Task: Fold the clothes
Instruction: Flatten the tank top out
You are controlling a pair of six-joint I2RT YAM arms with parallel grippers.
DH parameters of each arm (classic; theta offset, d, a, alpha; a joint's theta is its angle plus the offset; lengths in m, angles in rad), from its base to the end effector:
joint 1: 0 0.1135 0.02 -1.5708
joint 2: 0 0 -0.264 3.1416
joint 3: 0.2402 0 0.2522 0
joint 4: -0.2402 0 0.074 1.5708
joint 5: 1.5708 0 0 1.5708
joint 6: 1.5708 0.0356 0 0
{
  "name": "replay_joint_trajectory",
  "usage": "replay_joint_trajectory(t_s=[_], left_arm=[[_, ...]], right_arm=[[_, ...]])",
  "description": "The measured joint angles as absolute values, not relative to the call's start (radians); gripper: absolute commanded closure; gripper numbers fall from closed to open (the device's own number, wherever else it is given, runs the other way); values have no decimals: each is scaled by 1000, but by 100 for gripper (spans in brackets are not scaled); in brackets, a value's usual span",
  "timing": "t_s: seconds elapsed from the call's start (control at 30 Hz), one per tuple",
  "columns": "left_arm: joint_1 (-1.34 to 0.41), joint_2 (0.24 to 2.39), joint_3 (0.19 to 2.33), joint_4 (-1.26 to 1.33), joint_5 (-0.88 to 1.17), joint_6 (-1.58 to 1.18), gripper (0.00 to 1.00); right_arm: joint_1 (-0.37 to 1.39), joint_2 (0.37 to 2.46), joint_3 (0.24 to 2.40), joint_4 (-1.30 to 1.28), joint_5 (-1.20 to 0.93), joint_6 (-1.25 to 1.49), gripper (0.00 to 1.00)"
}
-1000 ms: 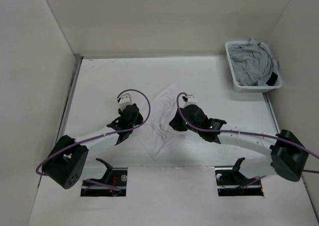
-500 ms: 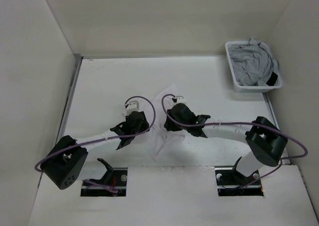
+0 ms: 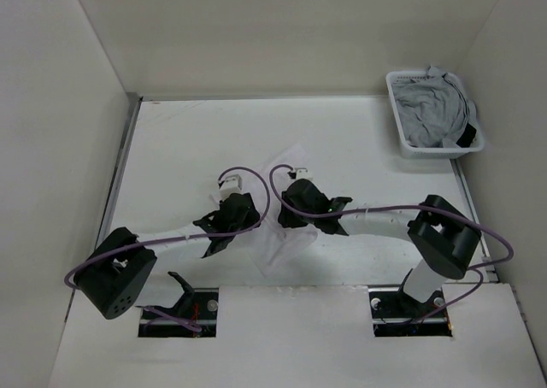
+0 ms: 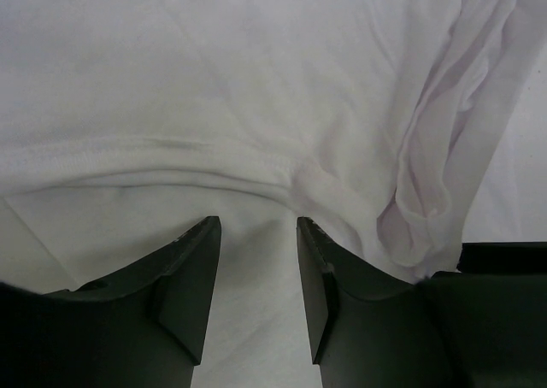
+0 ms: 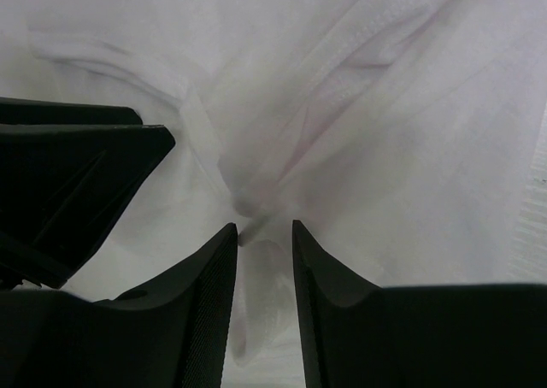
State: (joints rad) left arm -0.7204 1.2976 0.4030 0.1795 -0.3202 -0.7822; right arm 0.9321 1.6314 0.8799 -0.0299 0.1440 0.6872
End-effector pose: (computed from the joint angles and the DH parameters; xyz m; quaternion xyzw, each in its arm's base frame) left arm 0.1804 -0.1435 0.1435 -0.0939 0.8958 -0.1736 0.3983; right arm 0.2029 0.2647 0.1767 -0.0850 0.9172 0.2319 0.3126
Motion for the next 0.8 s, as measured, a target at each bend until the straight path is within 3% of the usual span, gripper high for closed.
replay_joint_trajectory(t_s=[0.27,0.57,0.8], left_arm=[[-721,1309,398,207,-320,-786,61],[-716,1311,392,228,-320,-790,61],[-685,1321,392,241,-313,-790,64]], right_arm=[[943,1639,894,-21,138,688,67],[943,1658,904,-14,140,692,84],[943,1624,866,-12,160,704,90]])
